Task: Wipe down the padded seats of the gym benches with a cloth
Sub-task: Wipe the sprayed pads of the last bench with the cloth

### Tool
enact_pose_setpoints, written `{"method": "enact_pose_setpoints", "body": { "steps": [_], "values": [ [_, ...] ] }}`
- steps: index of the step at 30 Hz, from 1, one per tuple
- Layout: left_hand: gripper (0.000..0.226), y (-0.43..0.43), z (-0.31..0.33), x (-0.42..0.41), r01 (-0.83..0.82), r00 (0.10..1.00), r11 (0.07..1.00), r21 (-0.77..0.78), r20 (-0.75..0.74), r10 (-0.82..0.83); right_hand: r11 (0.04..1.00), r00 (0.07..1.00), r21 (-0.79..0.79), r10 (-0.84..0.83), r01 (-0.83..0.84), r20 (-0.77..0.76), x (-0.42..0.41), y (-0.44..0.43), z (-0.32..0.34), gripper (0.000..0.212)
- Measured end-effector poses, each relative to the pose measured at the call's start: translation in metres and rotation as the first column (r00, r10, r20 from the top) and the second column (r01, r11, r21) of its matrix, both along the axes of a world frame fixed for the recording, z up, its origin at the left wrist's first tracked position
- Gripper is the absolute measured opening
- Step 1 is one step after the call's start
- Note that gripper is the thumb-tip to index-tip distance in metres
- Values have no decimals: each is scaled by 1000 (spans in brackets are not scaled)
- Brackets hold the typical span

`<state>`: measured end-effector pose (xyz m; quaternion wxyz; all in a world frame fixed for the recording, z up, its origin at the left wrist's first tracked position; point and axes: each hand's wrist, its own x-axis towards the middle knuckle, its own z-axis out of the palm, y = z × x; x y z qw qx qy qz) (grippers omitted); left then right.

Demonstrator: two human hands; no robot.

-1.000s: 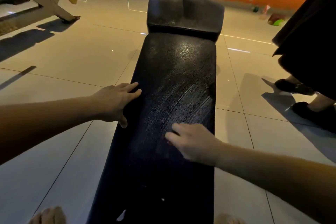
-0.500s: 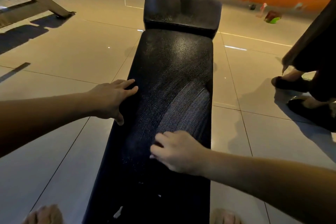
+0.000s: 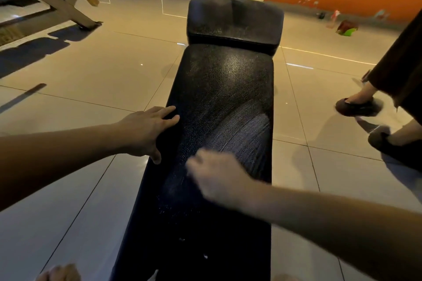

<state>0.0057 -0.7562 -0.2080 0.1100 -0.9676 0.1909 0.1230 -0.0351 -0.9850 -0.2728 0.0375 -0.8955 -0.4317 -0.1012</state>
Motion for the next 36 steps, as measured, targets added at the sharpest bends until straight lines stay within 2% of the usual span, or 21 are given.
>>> {"method": "enact_pose_setpoints", "body": {
  "steps": [2, 4, 6, 8, 10, 12, 15, 17, 18, 20, 21, 22, 24, 26, 28, 30, 33, 36],
  "values": [
    [130, 0, 0, 0, 1, 1000, 1000, -10, 4, -1, 966, 966, -102, 224, -238, -129, -35, 5, -7, 27],
    [129, -1, 0, 0, -5, 1000, 1000, -22, 0, 5, 958, 961, -94, 264, -271, -81, -21, -10, 0, 26],
    [129, 0, -1, 1, -14, 1000, 999, -31, -10, 13, 995, 989, 5, 103, -104, 106, 28, -27, 13, 14],
    [130, 1, -2, 1, -15, 1000, 999, -37, -6, 15, 977, 942, 96, -211, 193, 261, 91, -49, 34, 14],
    [130, 3, -3, 2, -4, 1000, 999, -44, 5, 5, 869, 843, 159, -494, 469, 212, 132, -66, 54, 22],
    [130, 4, -3, 2, 5, 1000, 999, -51, 10, -5, 820, 807, 211, -566, 532, 166, 138, -63, 55, 24],
    [131, 6, -4, 4, 13, 1000, 999, -51, 19, -12, 921, 899, 162, -382, 353, 214, 98, -23, 36, 17],
    [130, 7, -5, 4, 17, 1000, 998, -57, 21, -15, 978, 971, 104, -194, 180, 141, 53, 6, 14, 14],
    [130, 7, -5, 4, 21, 1000, 998, -60, 24, -20, 996, 995, 61, -74, 70, 69, 28, 18, 6, 20],
    [130, 8, -4, 4, 32, 999, 998, -58, 29, -30, 973, 973, -60, 217, -221, -75, -13, 26, -2, 32],
    [130, 8, -4, 4, 33, 999, 998, -59, 28, -31, 934, 938, -117, 322, -337, -132, -19, 23, -3, 34],
    [129, 8, -4, 4, 32, 999, 998, -60, 24, -31, 912, 920, -139, 370, -386, -129, -14, 15, 1, 31],
    [129, 8, -4, 4, 36, 999, 997, -61, 20, -35, 959, 962, -88, 272, -270, 10, 19, -3, 11, 19],
    [129, 10, -5, 4, 42, 999, 997, -71, 19, -41, 999, 977, 28, -23, 17, 211, 76, -26, 28, 8],
    [129, 11, -6, 4, 42, 999, 996, -78, 19, -40, 940, 897, 88, -341, 330, 279, 121, -47, 49, 19],
    [128, 10, -7, 5, 37, 999, 997, -73, 11, -36, 883, 838, 149, -470, 446, 276, 136, -48, 54, 23],
    [129, 11, -8, 6, 35, 999, 997, -75, 12, -34, 928, 902, 145, -369, 344, 223, 104, -8, 41, 17],
    [129, 15, -9, 6, 36, 999, 995, -90, 15, -35, 991, 989, -8, -131, 132, 69, 32, 35, 13, 19]
  ]
}}
